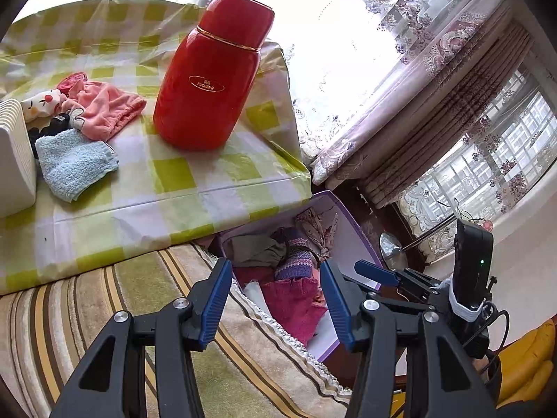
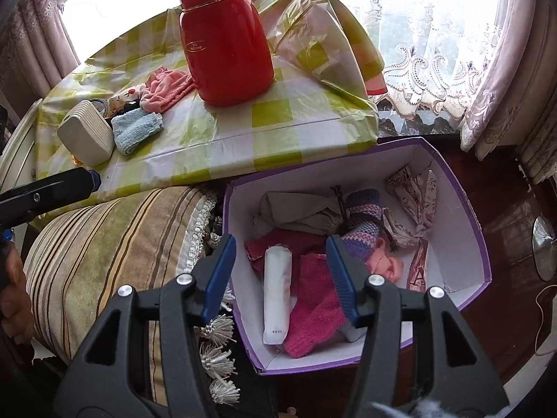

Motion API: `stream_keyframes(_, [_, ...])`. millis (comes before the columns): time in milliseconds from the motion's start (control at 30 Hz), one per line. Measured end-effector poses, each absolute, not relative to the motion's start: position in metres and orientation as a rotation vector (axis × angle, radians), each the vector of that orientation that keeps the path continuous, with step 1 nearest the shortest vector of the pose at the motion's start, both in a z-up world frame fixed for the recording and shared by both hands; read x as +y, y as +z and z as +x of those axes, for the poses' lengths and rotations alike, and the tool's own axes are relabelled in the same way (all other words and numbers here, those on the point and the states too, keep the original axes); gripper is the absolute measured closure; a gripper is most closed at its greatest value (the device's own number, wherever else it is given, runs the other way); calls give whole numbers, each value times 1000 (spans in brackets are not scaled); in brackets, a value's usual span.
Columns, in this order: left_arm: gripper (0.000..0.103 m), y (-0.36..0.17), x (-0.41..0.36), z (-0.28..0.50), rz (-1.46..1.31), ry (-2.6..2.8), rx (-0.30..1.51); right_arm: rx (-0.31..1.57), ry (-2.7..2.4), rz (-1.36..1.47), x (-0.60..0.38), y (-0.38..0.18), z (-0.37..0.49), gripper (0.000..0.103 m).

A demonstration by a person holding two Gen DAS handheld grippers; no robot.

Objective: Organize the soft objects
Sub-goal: 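Lower the glove and white tube into the white box and open both tools, then move both tools back toward the houndstooth bag and pink round purse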

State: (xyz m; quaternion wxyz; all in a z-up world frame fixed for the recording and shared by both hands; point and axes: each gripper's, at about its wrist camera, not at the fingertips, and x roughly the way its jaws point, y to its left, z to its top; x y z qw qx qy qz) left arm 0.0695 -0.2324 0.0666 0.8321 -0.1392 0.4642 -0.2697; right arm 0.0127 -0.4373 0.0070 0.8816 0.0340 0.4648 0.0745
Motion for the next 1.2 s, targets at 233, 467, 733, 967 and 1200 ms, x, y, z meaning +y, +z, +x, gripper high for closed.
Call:
stream_keyframes(233, [49,81,-190,68,-291,-491,904,943,191,41,-412,19,28,45])
stream_keyframes(467, [49,101,-128,65,-316,-379,822,921,242,0,-378,31,50,45])
stream_keyframes(733, [49,112,-46,64,-363,-207,759,883,306,-63,-334,43,72,45])
stream_keyframes(967, [49,107,13,75,-387,-81,742,851,383,-121,-296,55,95,45])
stream_keyframes(1200, [49,106,59,101,-373,14,717,767,465,-184,-253,79,133,45])
